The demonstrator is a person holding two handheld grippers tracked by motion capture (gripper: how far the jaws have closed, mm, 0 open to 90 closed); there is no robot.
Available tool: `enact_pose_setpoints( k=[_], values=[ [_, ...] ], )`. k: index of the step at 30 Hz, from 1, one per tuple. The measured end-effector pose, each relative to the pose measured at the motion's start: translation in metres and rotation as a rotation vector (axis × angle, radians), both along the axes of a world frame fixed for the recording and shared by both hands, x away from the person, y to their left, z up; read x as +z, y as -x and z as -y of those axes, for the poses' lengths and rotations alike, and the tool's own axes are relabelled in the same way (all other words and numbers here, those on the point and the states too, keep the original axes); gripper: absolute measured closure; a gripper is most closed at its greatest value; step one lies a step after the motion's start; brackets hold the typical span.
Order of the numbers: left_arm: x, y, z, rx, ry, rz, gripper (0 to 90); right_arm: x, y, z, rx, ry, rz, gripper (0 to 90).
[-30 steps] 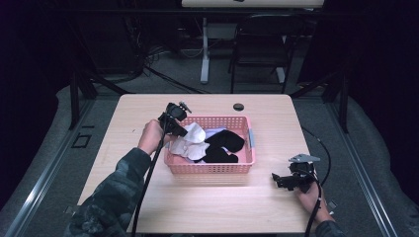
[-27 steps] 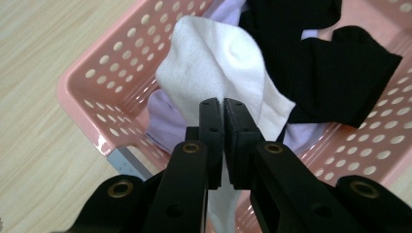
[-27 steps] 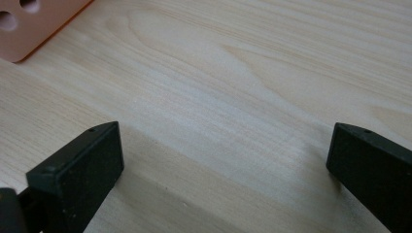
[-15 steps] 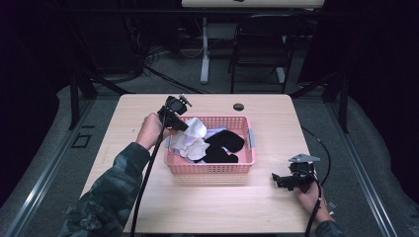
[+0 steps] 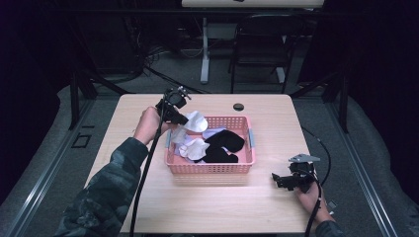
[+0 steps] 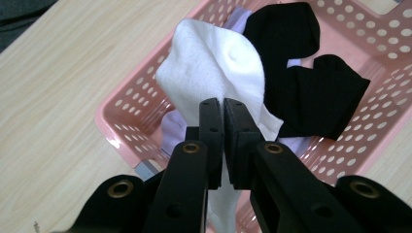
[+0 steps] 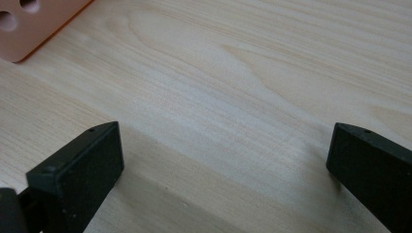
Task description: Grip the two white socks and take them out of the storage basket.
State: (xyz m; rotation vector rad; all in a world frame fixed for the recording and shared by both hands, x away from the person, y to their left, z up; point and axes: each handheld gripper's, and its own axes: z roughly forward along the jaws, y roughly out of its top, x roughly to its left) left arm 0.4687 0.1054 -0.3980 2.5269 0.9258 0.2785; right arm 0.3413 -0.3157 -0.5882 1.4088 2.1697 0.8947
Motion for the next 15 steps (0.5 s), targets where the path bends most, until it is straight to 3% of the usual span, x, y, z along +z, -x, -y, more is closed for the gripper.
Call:
enact_pose_setpoints(
  k=[5,15],
  values=[
    [0.01,0.0,-0.007,0.02,0.025,0.022,86.7,0.0,0.0,0.0,0.0,0.0,0.0,0.0],
    [0.022,0.001,-0.024,0.042,0.034,0.04,86.7,0.0,0.0,0.0,0.0,0.0,0.0,0.0]
  ],
)
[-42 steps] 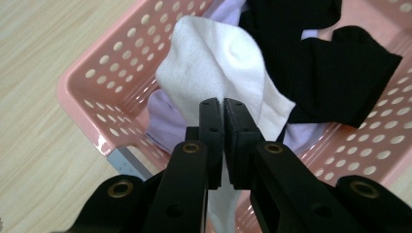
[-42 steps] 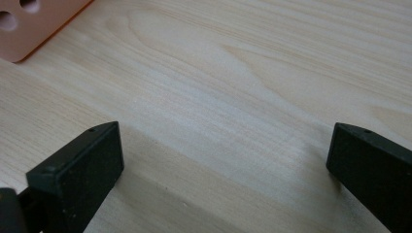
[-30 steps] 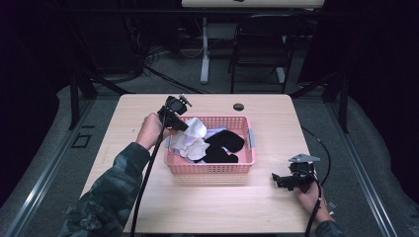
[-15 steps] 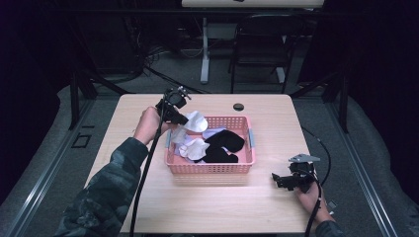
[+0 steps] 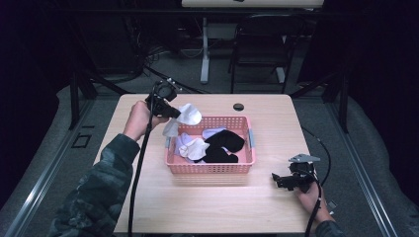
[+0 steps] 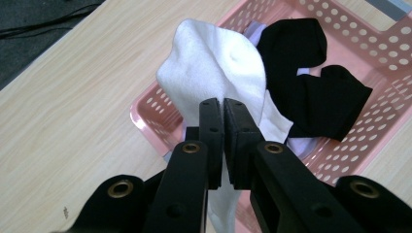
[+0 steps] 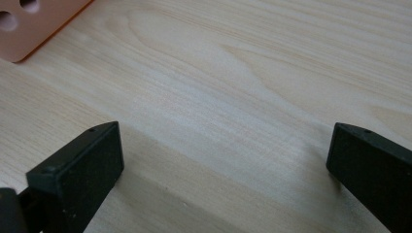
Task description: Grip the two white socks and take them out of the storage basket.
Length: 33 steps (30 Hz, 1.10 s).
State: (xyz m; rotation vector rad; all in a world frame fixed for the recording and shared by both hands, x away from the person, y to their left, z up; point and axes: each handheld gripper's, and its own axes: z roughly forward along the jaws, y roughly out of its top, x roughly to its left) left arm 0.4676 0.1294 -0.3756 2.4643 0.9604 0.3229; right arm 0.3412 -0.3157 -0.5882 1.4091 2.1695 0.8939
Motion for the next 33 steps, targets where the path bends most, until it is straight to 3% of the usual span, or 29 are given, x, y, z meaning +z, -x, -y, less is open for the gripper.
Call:
enact_pose_setpoints(
  k=[21,33],
  values=[
    [0.009,0.003,-0.051,0.084,0.02,0.011,86.7,0.0,0.0,0.0,0.0,0.0,0.0,0.0],
    [-0.004,0.002,-0.078,0.137,0.03,-0.008,86.7,0.0,0.0,0.0,-0.001,0.0,0.0,0.0]
  ],
)
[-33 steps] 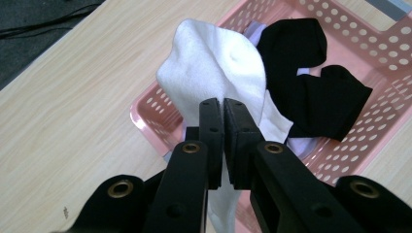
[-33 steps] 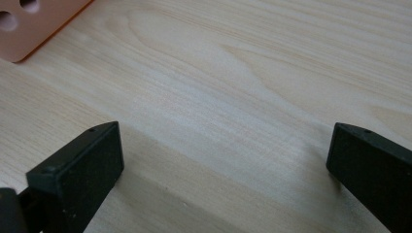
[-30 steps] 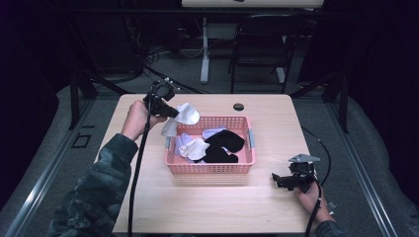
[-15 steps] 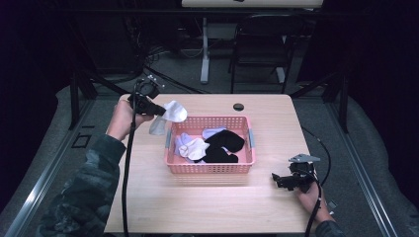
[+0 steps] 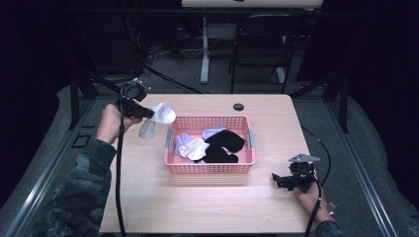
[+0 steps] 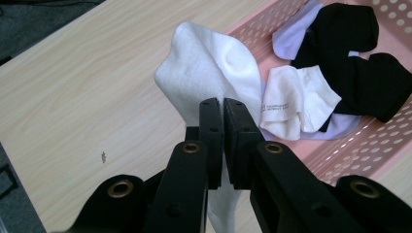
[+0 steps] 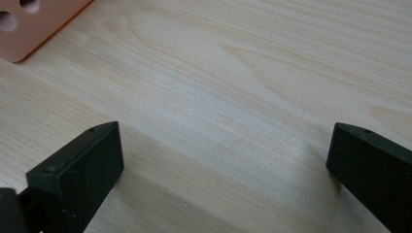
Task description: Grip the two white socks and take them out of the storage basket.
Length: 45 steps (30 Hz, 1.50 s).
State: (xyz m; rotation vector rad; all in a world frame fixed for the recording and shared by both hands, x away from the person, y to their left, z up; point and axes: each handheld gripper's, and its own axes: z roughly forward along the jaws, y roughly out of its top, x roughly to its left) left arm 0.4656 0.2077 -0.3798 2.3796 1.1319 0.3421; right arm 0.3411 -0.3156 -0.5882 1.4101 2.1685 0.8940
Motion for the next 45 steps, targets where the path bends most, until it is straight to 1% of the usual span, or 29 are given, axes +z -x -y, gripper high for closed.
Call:
enact_pose_setpoints(
  k=[6,9,10,11,13,14,16,17,19,20,21,22,23,24,25,26,28,29,30,31,34,35,36,37,39,40,43,45],
  values=[
    [0.002,0.002,-0.008,0.014,0.01,0.01,86.7,0.0,0.0,0.0,-0.001,0.0,0.0,0.0],
    [0.004,0.005,-0.017,0.033,0.017,0.016,86.7,0.0,0.0,0.0,-0.001,0.001,0.0,0.0],
    [0.004,0.005,-0.017,0.033,0.017,0.016,86.7,0.0,0.0,0.0,-0.001,0.001,0.0,0.0],
    [0.002,0.005,-0.025,0.046,0.021,0.016,86.7,0.0,0.0,0.0,-0.001,0.001,0.0,0.0],
    [0.0,0.005,-0.03,0.057,0.019,0.013,86.7,0.0,0.0,0.0,0.0,0.0,0.0,0.0],
    [0.0,0.005,-0.03,0.057,0.019,0.013,86.7,0.0,0.0,0.0,0.0,0.0,0.0,0.0],
    [-0.007,0.005,-0.041,0.08,0.018,0.001,86.7,0.0,0.0,0.0,0.0,0.0,0.0,0.0],
    [-0.007,0.005,-0.041,0.08,0.018,0.001,86.7,0.0,0.0,0.0,0.0,0.0,0.0,0.0],
    [-0.015,0.006,-0.052,0.105,0.031,-0.01,86.7,0.0,0.0,0.0,0.0,0.0,0.0,0.0],
    [-0.015,0.006,-0.052,0.105,0.031,-0.01,86.7,0.0,0.0,0.0,0.0,0.0,0.0,0.0],
    [-0.02,0.007,-0.058,0.117,0.029,-0.021,86.7,0.0,0.0,0.0,0.0,0.0,0.0,0.0],
    [-0.02,0.007,-0.058,0.117,0.029,-0.021,86.7,0.0,0.0,0.0,0.0,0.0,0.0,0.0],
    [-0.024,0.007,-0.061,0.123,0.029,-0.028,86.7,0.0,0.0,0.0,0.0,0.0,0.0,0.0],
    [-0.031,0.007,-0.067,0.135,0.025,-0.043,86.7,0.0,0.0,0.0,0.0,0.0,0.0,0.0],
    [-0.034,0.007,-0.069,0.146,0.023,-0.045,86.7,0.0,0.0,0.0,0.0,0.0,0.0,0.0],
    [-0.034,0.007,-0.069,0.146,0.023,-0.045,86.7,0.0,0.0,0.0,0.0,0.0,0.0,0.0],
    [-0.041,0.006,-0.076,0.161,0.034,-0.06,86.7,0.0,0.0,0.0,0.0,0.0,0.0,0.0],
    [-0.047,0.006,-0.08,0.171,0.032,-0.05,86.7,0.0,0.0,0.0,0.0,0.0,0.0,0.0],
    [-0.051,0.006,-0.083,0.172,0.032,-0.059,86.7,0.0,0.0,0.0,0.001,0.001,0.0,0.0],
    [-0.051,0.006,-0.083,0.172,0.032,-0.059,86.7,0.0,0.0,0.0,-0.004,0.001,0.004,0.0],
    [-0.067,0.004,-0.089,0.197,0.044,-0.093,86.7,0.0,0.0,0.0,-0.002,0.001,0.003,0.0],
    [-0.074,0.002,-0.092,0.207,0.05,-0.106,86.7,0.0,0.0,0.0,-0.003,0.001,0.003,0.0],
    [-0.074,0.002,-0.092,0.207,0.05,-0.106,86.7,0.0,0.0,0.0,-0.003,0.001,0.003,0.0],
    [-0.081,0.001,-0.094,0.217,0.052,-0.12,86.7,0.0,0.0,0.0,-0.003,0.001,0.004,0.0],
    [-0.09,0.0,-0.096,0.225,0.042,-0.14,86.7,0.0,0.0,0.0,-0.001,0.001,0.002,0.0],
    [-0.095,-0.001,-0.097,0.228,0.037,-0.158,86.7,0.0,0.0,0.0,-0.003,0.001,0.003,0.0],
    [-0.115,-0.004,-0.102,0.248,0.041,-0.201,86.6,0.0,0.0,0.0,-0.002,0.001,0.003,0.0],
    [-0.124,-0.004,-0.104,0.244,0.036,-0.224,86.4,0.0,0.0,0.0,-0.003,0.001,0.003,0.0]
  ],
)
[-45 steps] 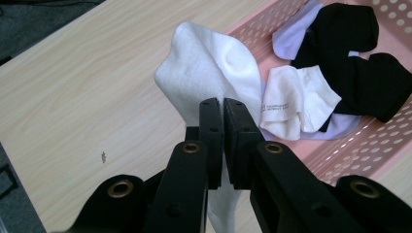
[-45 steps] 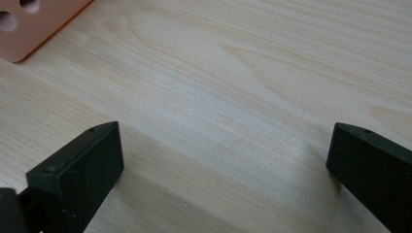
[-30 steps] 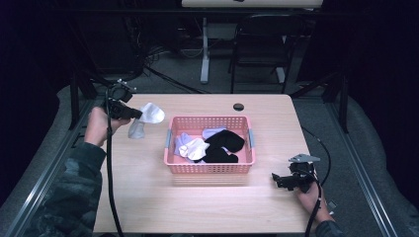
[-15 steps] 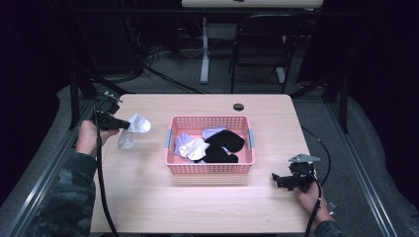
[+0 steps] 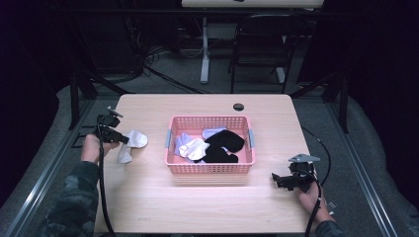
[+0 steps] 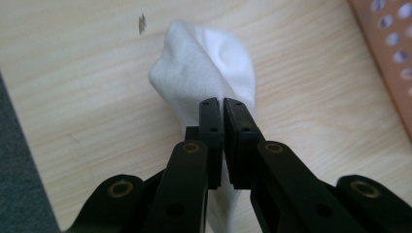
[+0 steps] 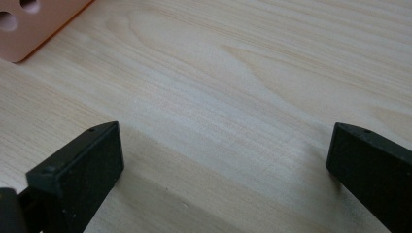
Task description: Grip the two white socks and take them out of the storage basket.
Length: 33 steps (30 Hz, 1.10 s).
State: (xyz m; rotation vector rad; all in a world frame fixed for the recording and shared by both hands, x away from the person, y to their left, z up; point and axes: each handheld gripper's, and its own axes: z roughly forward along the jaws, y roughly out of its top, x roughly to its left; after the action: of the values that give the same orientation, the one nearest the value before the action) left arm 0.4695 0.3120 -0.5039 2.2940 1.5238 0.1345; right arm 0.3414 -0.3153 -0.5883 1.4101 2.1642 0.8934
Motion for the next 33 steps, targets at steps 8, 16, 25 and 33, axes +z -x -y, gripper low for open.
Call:
enact_pose_setpoints(
  k=[8,16,25,33],
  values=[
    [0.006,0.003,-0.009,0.039,0.03,0.037,49.1,0.0,0.0,0.0,0.0,0.0,0.0,0.0],
    [0.069,0.019,0.012,-0.02,0.042,0.202,15.1,0.0,0.0,0.0,0.001,0.001,-0.001,0.0],
    [0.091,0.012,0.062,-0.128,0.043,0.255,5.0,0.0,0.0,0.0,0.002,0.0,-0.002,0.0],
    [0.089,0.001,0.117,-0.252,0.054,0.234,0.0,0.0,0.0,0.0,0.003,0.0,-0.003,0.0]
  ],
)
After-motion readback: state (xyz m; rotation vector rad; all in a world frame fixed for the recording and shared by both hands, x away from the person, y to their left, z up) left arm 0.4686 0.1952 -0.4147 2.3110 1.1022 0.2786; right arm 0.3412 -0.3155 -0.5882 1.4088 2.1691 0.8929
